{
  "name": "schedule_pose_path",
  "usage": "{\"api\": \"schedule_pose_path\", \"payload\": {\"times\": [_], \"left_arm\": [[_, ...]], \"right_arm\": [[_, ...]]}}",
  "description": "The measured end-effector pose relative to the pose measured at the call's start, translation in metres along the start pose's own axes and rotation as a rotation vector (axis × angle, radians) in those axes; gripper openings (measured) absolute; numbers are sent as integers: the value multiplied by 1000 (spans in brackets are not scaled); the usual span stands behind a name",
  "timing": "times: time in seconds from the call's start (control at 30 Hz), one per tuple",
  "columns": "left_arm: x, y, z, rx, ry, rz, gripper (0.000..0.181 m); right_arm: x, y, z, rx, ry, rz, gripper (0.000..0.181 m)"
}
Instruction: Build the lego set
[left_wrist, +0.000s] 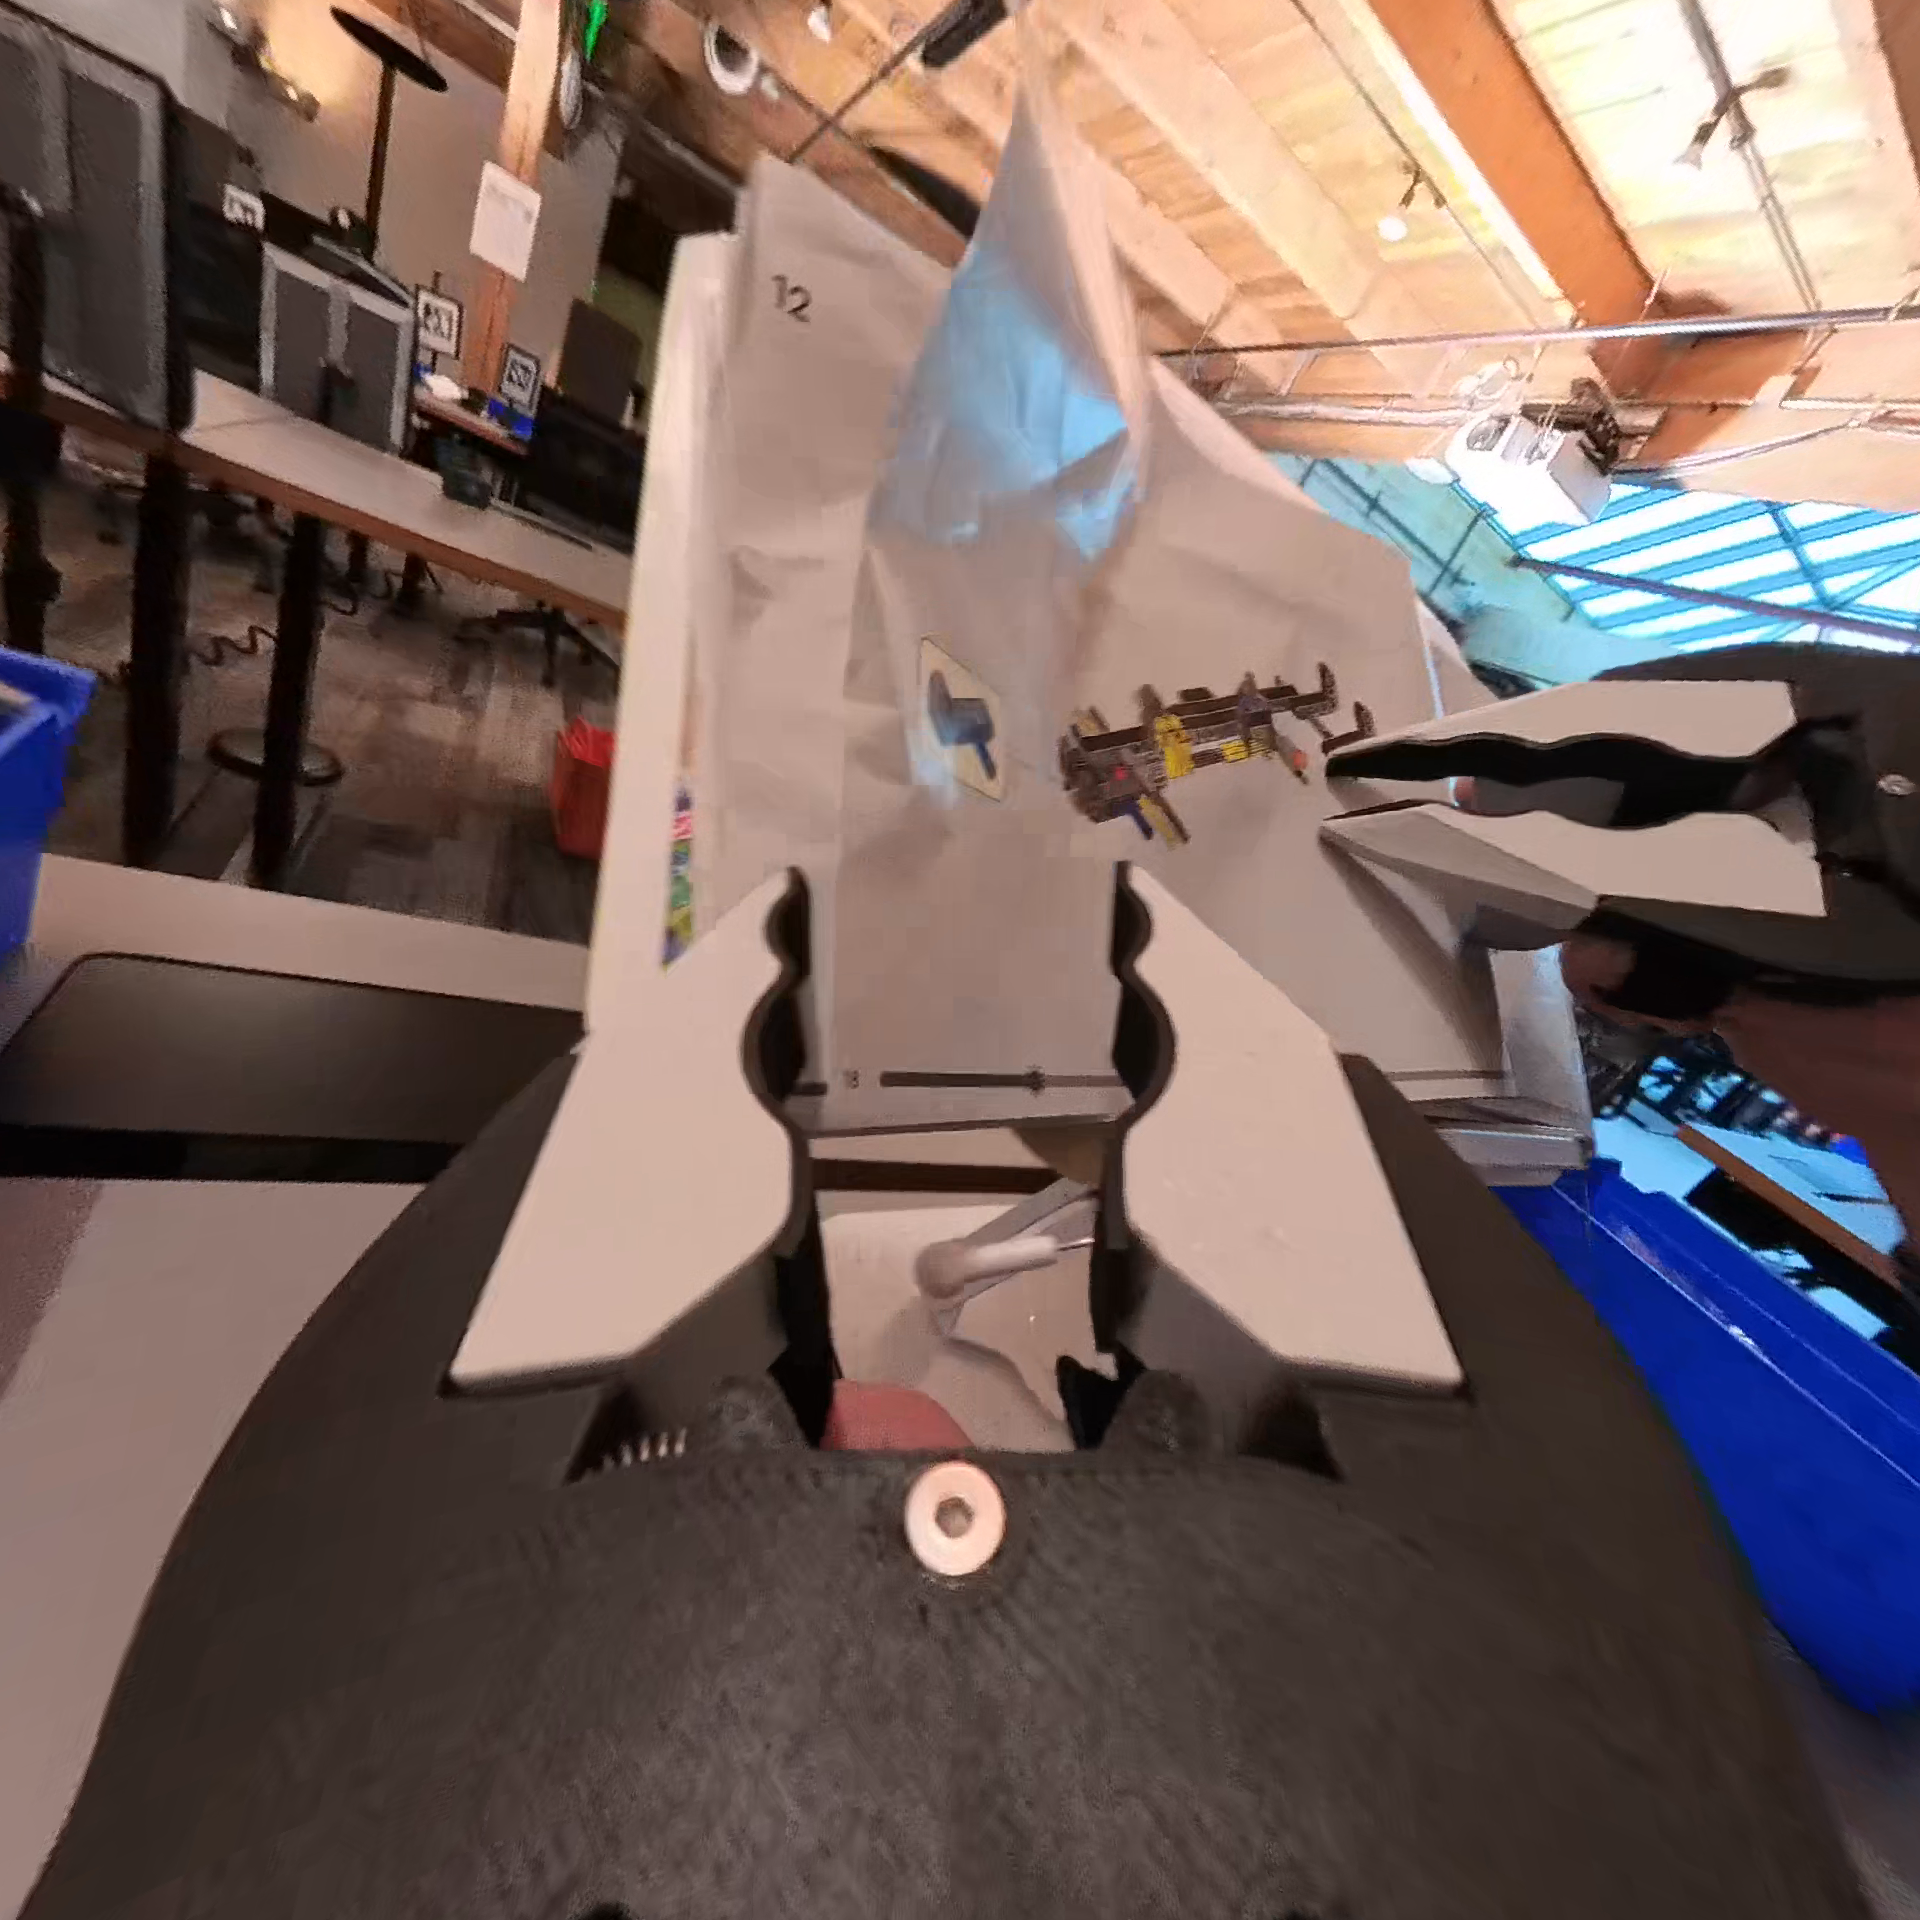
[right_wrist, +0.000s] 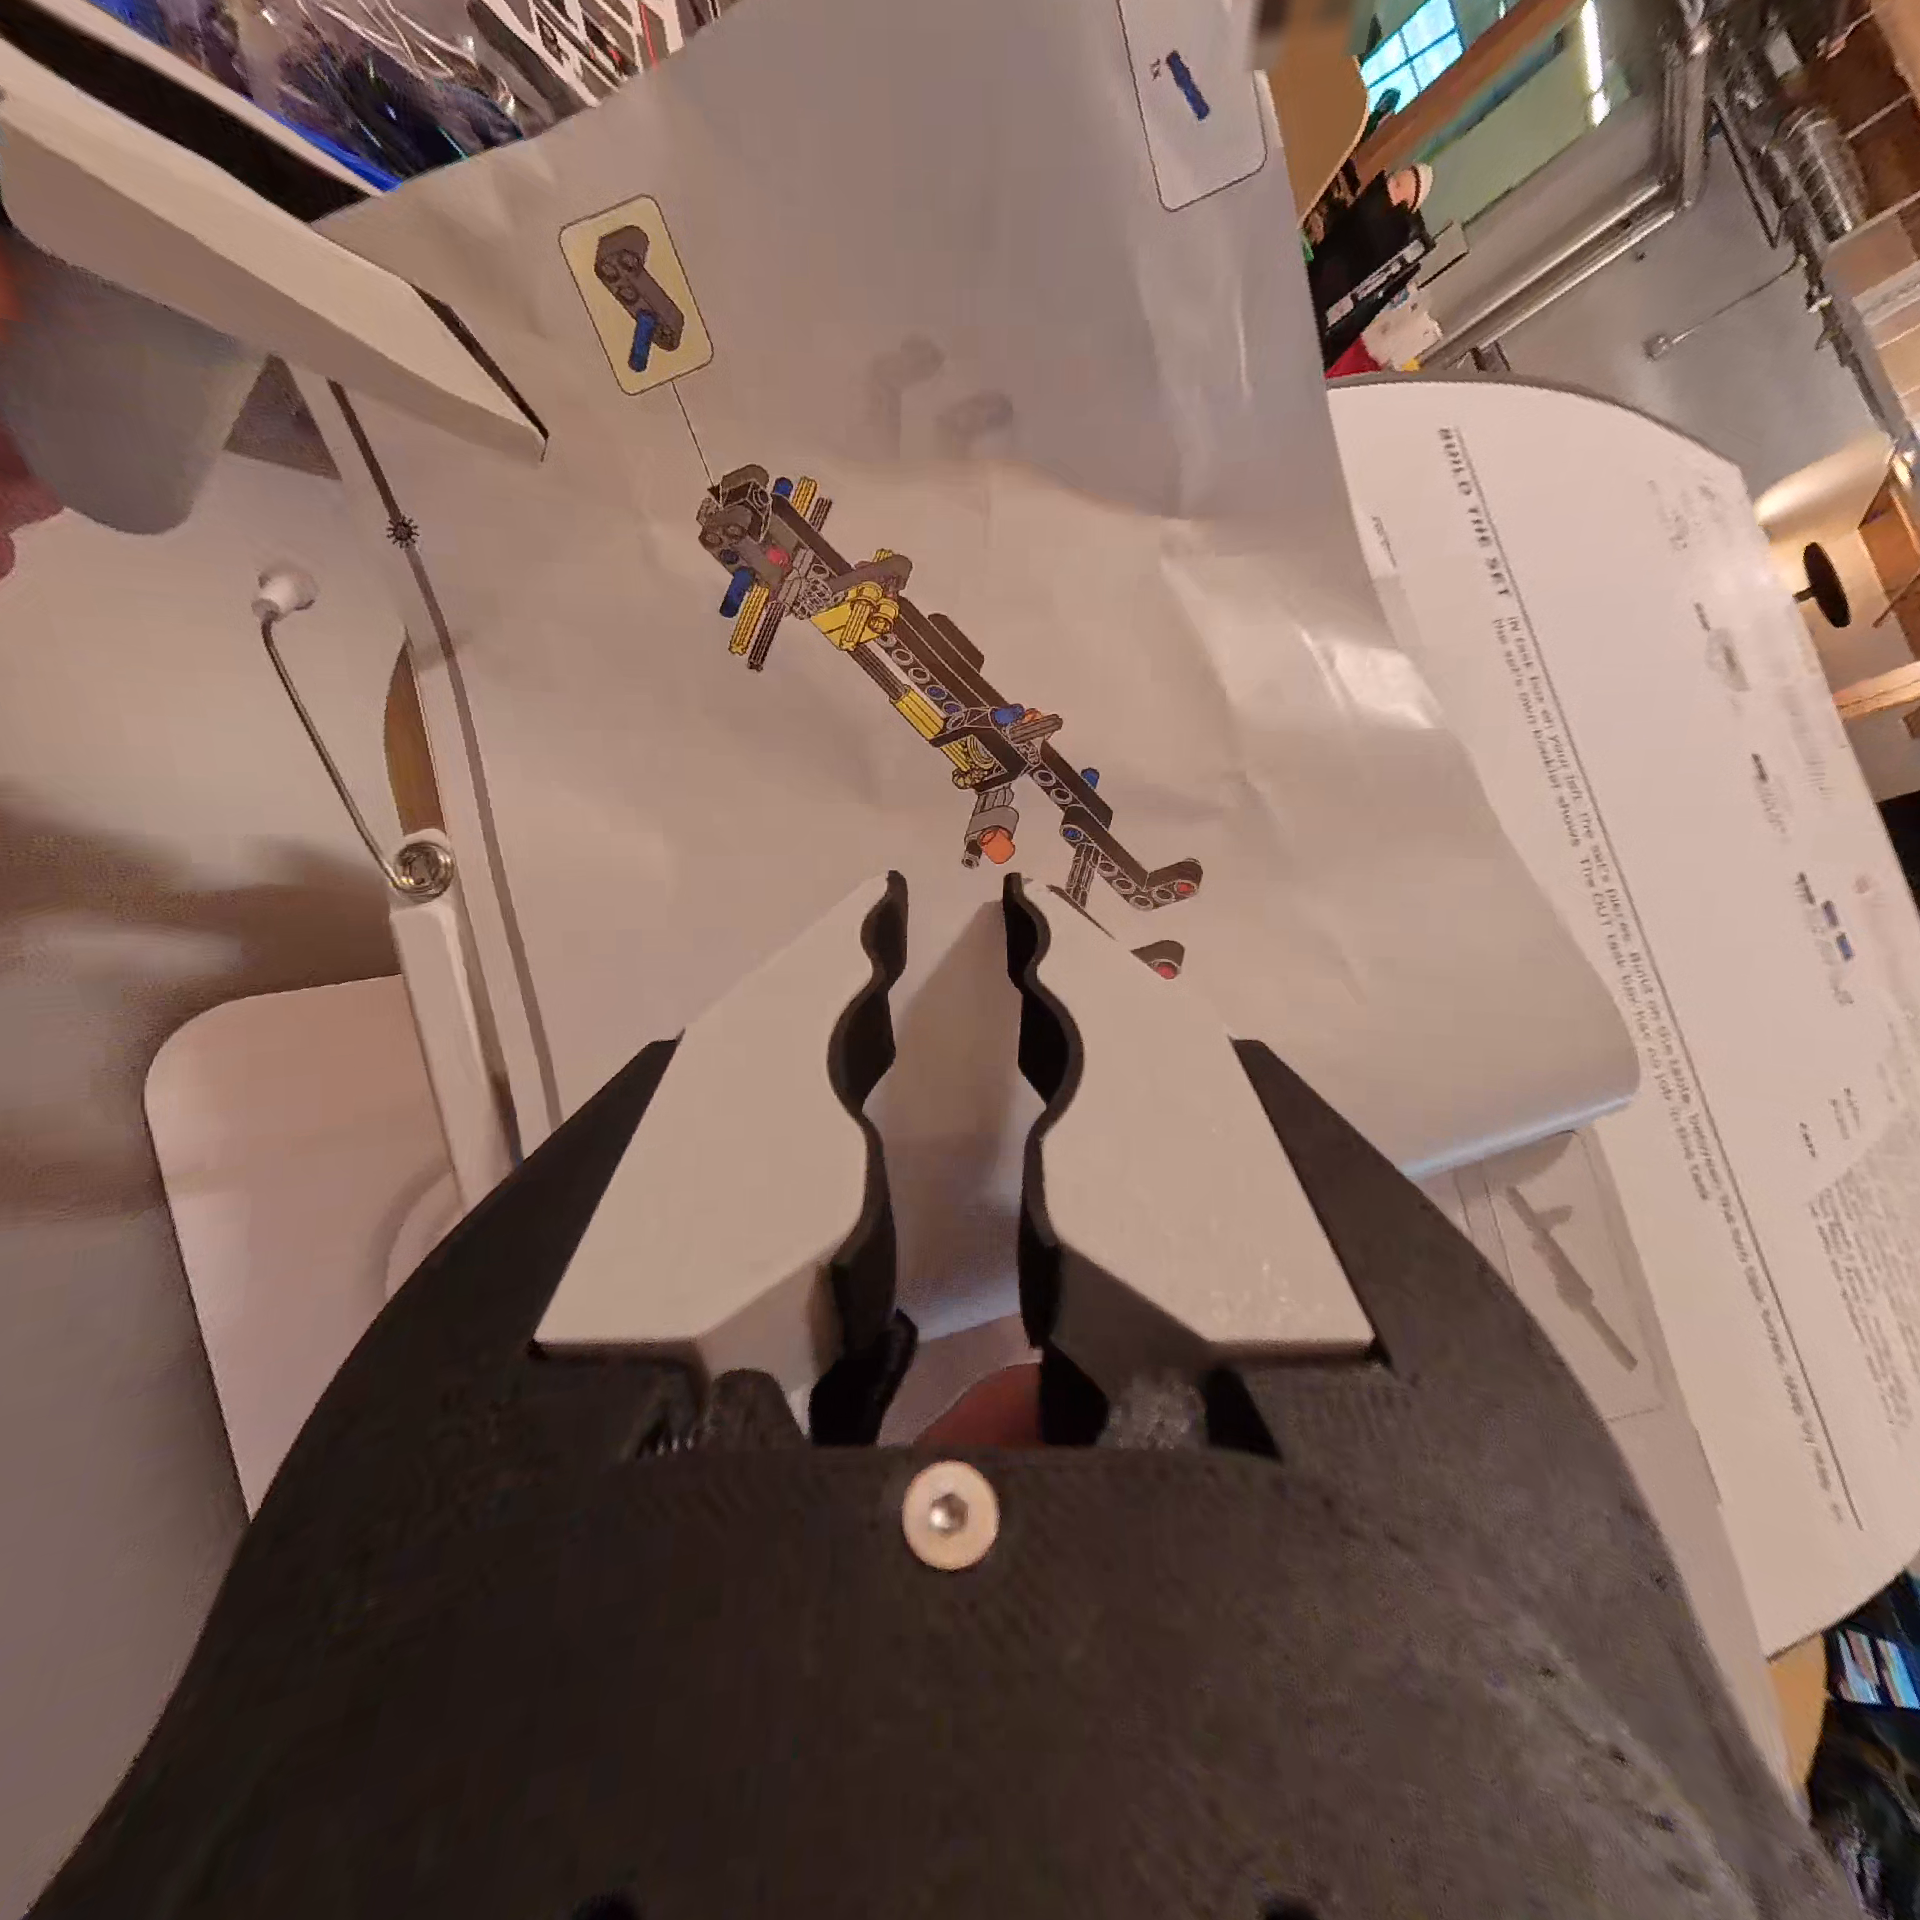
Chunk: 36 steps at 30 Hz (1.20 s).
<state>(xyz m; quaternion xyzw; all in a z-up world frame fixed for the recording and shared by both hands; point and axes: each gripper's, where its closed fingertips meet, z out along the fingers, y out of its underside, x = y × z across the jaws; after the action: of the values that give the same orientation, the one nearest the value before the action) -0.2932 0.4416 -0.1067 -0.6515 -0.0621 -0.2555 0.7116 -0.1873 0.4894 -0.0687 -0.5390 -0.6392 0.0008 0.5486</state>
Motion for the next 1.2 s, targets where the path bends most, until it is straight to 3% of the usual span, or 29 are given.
{"api": "schedule_pose_path", "payload": {"times": [0.03,0.2,0.3,0.5,0.63,0.8,0.93,1.03,1.2], "left_arm": [[-6,1,2,-22,17,-20,61],[-29,2,11,-94,77,-19,42],[-33,-4,12,-90,106,-15,1],[-30,-3,12,-96,133,6,0],[-31,-5,12,-86,141,-14,0],[-31,-5,12,-86,141,2,0],[-31,-4,15,-86,137,-1,0],[-31,-4,15,-87,130,-1,0],[-31,-1,15,-105,126,11,0]], "right_arm": [[0,1,2,-6,1,4,16],[-2,3,11,-36,21,-32,13],[-1,-2,9,-19,31,-24,16],[-8,-13,-29,45,50,-47,28],[25,24,-73,42,155,21,42],[113,119,-134,13,291,289,70],[121,162,-128,-22,180,416,72],[108,170,-110,-34,91,464,69],[110,169,-109,2,118,481,58]]}}
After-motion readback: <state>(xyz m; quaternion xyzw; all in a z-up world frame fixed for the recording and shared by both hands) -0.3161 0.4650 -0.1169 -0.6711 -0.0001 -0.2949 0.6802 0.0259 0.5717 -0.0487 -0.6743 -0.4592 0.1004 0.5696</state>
